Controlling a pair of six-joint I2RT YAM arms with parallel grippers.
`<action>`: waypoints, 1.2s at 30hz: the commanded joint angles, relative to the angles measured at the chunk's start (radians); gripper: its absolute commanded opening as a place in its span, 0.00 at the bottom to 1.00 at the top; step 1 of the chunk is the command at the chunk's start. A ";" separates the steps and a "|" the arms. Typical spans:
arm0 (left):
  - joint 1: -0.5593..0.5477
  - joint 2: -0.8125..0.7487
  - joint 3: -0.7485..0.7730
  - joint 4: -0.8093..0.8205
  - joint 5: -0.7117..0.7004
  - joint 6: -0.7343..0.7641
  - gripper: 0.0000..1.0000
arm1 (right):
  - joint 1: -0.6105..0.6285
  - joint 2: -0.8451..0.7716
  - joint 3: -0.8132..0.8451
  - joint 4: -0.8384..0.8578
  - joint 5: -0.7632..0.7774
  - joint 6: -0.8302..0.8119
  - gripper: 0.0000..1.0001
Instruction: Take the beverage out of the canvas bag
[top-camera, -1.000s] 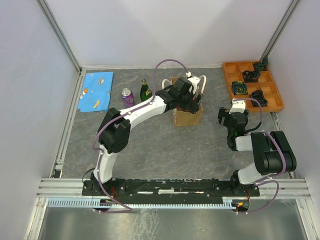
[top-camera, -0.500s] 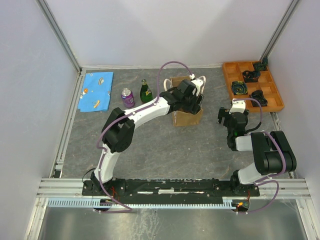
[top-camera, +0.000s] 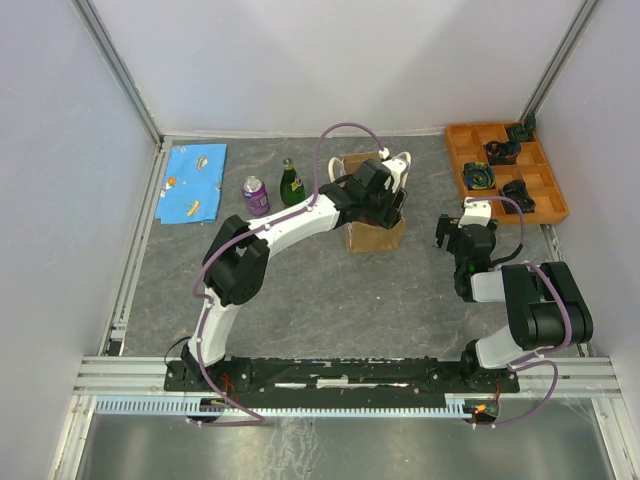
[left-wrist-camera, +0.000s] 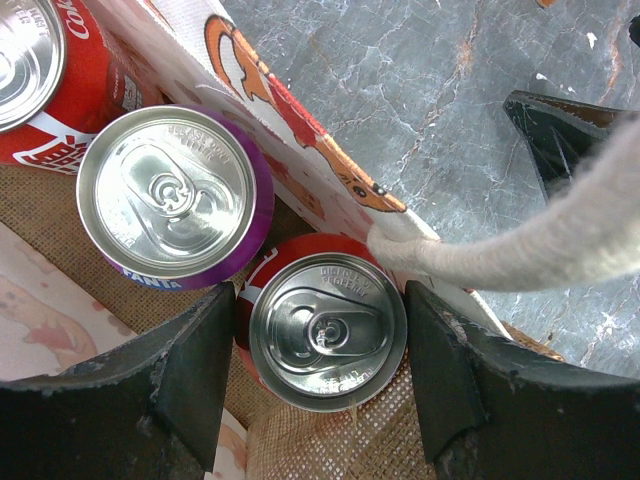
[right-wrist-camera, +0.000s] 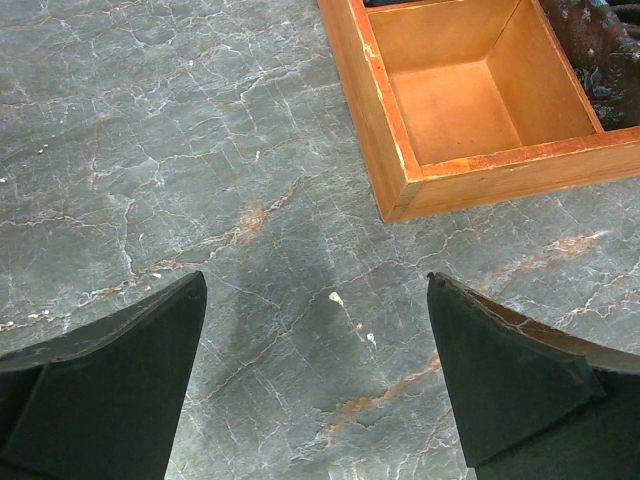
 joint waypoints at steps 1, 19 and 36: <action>-0.017 -0.016 -0.016 -0.156 0.041 0.129 0.03 | -0.003 -0.009 0.028 0.024 -0.007 -0.003 0.99; -0.007 -0.117 0.333 -0.219 0.029 0.267 0.03 | -0.002 -0.009 0.028 0.024 -0.007 -0.003 0.99; 0.141 -0.417 0.324 -0.174 -0.071 0.307 0.03 | -0.002 -0.009 0.028 0.024 -0.007 -0.003 0.99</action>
